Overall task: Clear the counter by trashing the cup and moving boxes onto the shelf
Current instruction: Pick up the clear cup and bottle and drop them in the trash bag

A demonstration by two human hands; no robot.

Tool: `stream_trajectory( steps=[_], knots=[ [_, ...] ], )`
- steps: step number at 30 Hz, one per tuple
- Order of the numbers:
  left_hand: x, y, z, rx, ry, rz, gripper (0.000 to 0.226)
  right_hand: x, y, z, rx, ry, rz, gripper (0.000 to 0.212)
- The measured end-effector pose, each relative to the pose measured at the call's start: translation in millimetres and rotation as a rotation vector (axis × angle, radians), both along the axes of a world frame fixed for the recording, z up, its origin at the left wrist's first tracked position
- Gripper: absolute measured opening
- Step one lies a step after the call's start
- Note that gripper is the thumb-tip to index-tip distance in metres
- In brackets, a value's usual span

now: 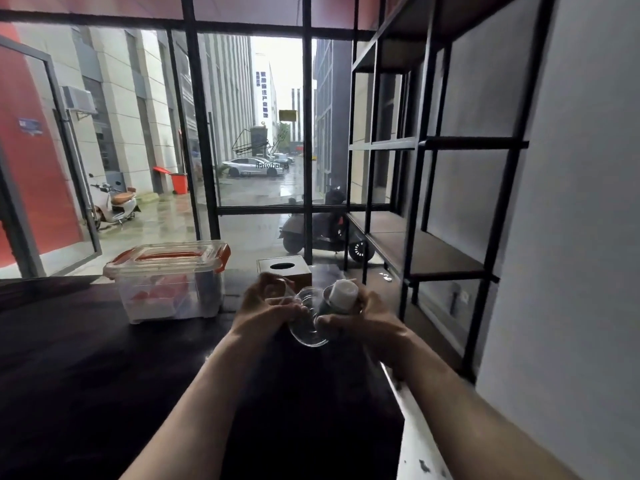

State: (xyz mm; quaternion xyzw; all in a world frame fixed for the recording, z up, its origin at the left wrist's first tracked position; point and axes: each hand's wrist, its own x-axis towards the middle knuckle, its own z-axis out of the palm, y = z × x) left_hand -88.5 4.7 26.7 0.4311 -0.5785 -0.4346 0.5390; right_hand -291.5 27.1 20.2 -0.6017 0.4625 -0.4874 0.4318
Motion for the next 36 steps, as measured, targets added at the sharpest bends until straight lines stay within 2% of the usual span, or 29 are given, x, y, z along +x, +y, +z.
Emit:
stream_trajectory(
  steps=[5, 11, 16, 21, 27, 36],
  knots=[
    [-65, -2, -6, -0.003, 0.004, -0.111, 0.051, -61, 21, -5, -0.024, -0.068, -0.100, 0.045],
    [-147, 17, -16, 0.011, -0.041, -0.176, 0.055, -139, 47, -13, -0.056, -0.067, -0.176, 0.047],
    [-216, 29, -32, 0.062, -0.045, -0.170, 0.051, -204, 56, -26, -0.060, -0.042, -0.174, 0.039],
    [-269, 29, -56, 0.063, -0.094, -0.135, 0.059, -257, 56, -46, -0.016, -0.013, -0.171, 0.043],
    [-308, 21, -101, 0.101, -0.125, -0.092, 0.060, -290, 40, -88, 0.071, 0.005, -0.178, 0.056],
    [-311, -26, -208, 0.304, -0.187, -0.048, 0.055, -288, -19, -191, 0.257, 0.077, -0.187, 0.058]
  ],
)
